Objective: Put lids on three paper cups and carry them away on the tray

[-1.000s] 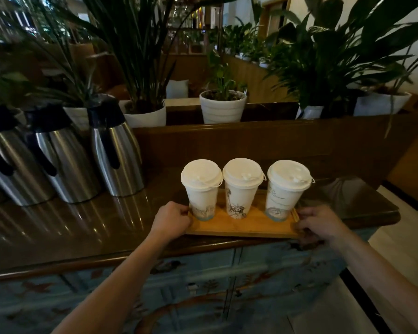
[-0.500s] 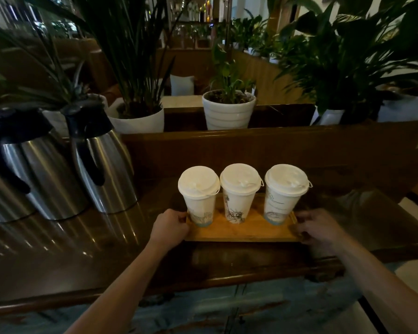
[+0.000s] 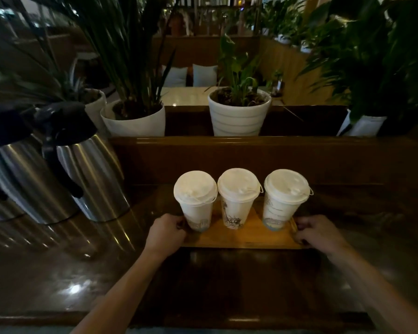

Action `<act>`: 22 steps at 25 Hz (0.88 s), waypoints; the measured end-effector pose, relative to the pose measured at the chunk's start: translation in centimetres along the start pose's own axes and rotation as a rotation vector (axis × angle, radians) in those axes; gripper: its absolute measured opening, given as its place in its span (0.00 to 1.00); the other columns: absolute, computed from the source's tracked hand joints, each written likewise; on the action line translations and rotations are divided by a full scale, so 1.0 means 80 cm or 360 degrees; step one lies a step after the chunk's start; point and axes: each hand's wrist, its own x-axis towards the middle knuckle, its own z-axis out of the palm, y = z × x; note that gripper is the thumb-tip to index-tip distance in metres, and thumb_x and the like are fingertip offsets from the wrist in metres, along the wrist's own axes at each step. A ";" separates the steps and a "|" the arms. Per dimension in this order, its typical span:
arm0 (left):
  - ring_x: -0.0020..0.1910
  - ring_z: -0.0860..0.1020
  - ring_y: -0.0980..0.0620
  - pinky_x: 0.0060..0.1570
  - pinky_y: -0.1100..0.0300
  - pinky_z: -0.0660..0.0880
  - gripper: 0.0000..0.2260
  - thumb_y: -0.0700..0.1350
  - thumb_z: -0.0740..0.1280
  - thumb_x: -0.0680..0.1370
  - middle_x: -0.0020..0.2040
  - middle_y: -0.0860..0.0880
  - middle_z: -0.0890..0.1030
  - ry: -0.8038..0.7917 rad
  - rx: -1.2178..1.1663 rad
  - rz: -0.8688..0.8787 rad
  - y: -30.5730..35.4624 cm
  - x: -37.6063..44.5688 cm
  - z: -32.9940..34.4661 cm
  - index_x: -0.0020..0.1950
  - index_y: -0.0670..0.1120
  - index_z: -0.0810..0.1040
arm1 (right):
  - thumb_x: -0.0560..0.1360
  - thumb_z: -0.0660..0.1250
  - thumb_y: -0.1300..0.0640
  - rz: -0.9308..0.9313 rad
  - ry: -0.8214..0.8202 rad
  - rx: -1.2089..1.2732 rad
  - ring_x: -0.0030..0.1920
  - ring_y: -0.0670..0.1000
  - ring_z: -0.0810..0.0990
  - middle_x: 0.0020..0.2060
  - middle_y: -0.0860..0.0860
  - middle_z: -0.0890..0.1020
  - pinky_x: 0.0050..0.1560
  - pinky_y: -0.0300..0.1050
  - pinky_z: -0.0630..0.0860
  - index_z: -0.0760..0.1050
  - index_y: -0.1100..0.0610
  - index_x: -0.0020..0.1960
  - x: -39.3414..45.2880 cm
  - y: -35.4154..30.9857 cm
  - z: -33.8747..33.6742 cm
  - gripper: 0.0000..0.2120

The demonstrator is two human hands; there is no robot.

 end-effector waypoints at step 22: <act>0.44 0.82 0.52 0.48 0.53 0.83 0.07 0.41 0.71 0.75 0.47 0.49 0.84 0.0074 0.0015 -0.0144 0.014 0.041 0.002 0.53 0.47 0.84 | 0.75 0.72 0.59 -0.0201 0.0022 -0.0278 0.37 0.54 0.85 0.42 0.48 0.84 0.37 0.50 0.83 0.79 0.50 0.62 0.055 0.001 -0.006 0.16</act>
